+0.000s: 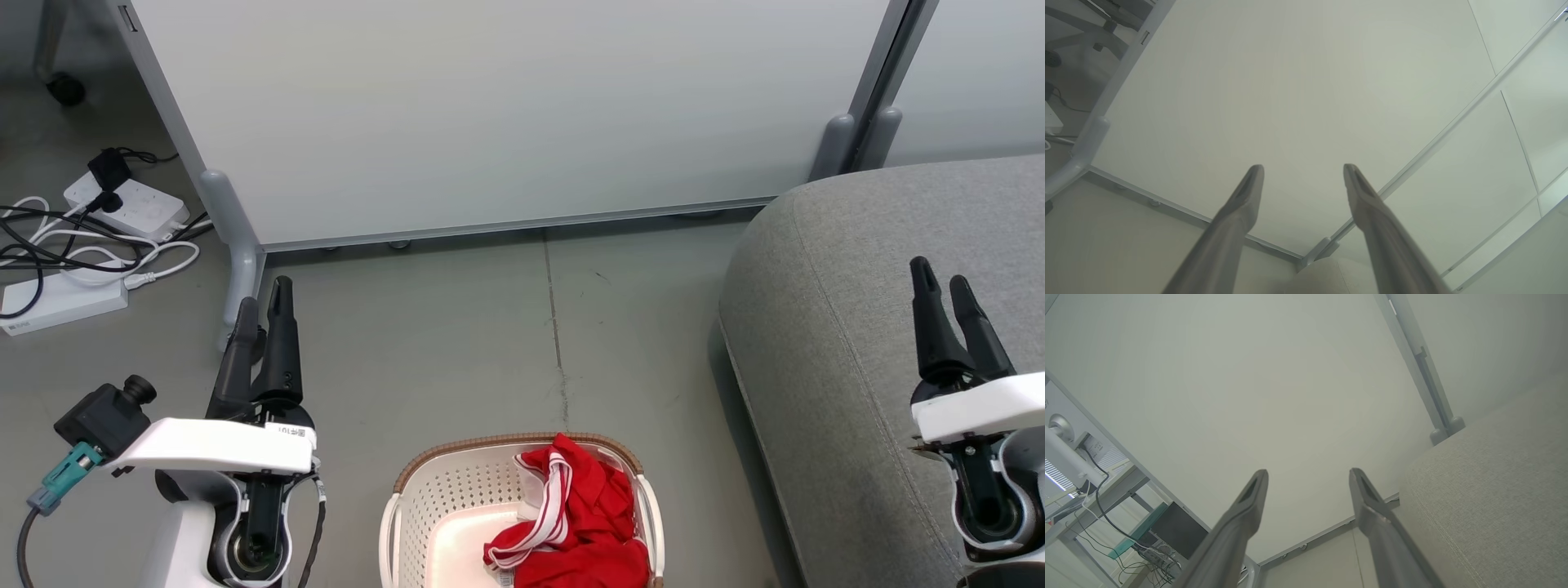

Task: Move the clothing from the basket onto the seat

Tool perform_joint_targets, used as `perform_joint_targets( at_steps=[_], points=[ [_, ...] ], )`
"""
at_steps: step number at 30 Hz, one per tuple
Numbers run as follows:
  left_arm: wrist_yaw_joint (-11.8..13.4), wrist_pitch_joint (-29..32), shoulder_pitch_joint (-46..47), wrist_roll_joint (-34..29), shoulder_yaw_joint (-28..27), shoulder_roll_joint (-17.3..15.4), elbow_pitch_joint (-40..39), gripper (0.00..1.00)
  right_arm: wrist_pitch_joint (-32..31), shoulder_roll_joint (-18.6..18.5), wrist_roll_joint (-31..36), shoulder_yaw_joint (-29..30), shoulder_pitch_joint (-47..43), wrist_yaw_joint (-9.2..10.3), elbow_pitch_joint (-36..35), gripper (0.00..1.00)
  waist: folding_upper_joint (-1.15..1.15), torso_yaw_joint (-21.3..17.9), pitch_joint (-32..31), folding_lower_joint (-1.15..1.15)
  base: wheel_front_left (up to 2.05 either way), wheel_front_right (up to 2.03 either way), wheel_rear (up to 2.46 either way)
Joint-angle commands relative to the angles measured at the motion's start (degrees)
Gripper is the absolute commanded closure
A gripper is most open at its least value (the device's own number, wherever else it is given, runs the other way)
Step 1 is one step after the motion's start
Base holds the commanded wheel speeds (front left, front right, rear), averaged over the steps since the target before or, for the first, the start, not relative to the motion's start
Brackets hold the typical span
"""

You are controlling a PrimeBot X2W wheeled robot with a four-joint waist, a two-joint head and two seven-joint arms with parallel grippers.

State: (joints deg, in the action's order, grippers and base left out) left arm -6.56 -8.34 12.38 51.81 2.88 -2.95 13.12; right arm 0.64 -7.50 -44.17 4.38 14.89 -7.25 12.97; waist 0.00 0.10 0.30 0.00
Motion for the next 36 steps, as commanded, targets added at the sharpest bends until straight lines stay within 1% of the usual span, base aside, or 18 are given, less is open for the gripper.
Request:
perform_joint_targets(
  at_steps=[1, 7, 8, 9, 10, 11, 19, 27, 36],
  points=[
    [0.0, -0.4, 1.4, -1.9, 0.0, -0.3, -1.1, 0.0, 0.8, -0.9, 2.1, -0.6, 0.6, -0.26, -1.3, 0.0, 0.0, 0.0, 0.0, 0.0, 0.0, 0.0, 0.0],
    [0.5, -1.0, 0.8, -8.6, 0.9, -0.7, -0.8, 0.0, 1.8, -1.3, 6.9, -2.6, 0.0, -0.27, -1.4, 0.0, 0.0, 0.0, 0.0, 0.0, 0.0, 0.0, 0.0],
    [0.5, -1.0, 0.8, -8.6, 0.9, -0.7, -0.8, 0.0, 1.8, -1.3, 6.9, -2.6, 0.0, -0.27, -1.4, 0.0, 0.0, 0.0, 0.0, 0.0, 0.0, 0.0, 0.0],
    [0.7, -1.3, 0.7, -10.9, 1.3, -1.0, -0.5, 0.0, 2.1, -1.4, 8.3, -3.1, -0.1, -0.28, -1.3, 0.0, 0.0, 0.0, 0.0, 0.0, 0.0, 0.0, 0.0],
    [0.7, -1.3, 0.7, -10.9, 1.3, -1.0, -0.5, 0.0, 2.1, -1.4, 8.3, -3.1, -0.1, -0.28, -1.3, 0.0, 0.0, 0.0, 0.0, 0.0, 0.0, 0.0, 0.0],
    [1.1, -1.5, 0.6, -13.0, 1.7, -1.3, -0.1, 0.0, 2.2, -1.5, 9.6, -3.7, -0.3, -0.28, -1.1, 0.0, 0.0, 0.0, 0.0, 0.0, 0.0, 0.0, 0.0],
    [2.3, -2.3, -0.1, -19.6, 2.7, -1.8, 1.9, 0.0, 3.5, -1.6, 13.4, -5.6, -0.9, -0.3, -0.3, 0.0, 0.0, 0.0, -0.2, 0.0, 0.0, 0.0, 0.0],
    [3.5, -3.0, -0.6, -24.3, 3.1, -1.9, 4.4, 0.0, 5.0, -1.0, 18.0, -5.8, -1.8, -0.31, 1.3, 0.0, 0.0, 0.1, -0.3, 0.0, 0.0, 0.0, 0.0],
    [4.1, -3.8, -0.9, -28.6, 3.8, -1.7, 6.3, 0.0, 6.5, -0.4, 21.9, -6.5, -2.2, -0.3, 3.4, 0.0, 0.0, 0.2, -0.2, 0.0, 0.0, 0.0, 0.0]
  ],
)
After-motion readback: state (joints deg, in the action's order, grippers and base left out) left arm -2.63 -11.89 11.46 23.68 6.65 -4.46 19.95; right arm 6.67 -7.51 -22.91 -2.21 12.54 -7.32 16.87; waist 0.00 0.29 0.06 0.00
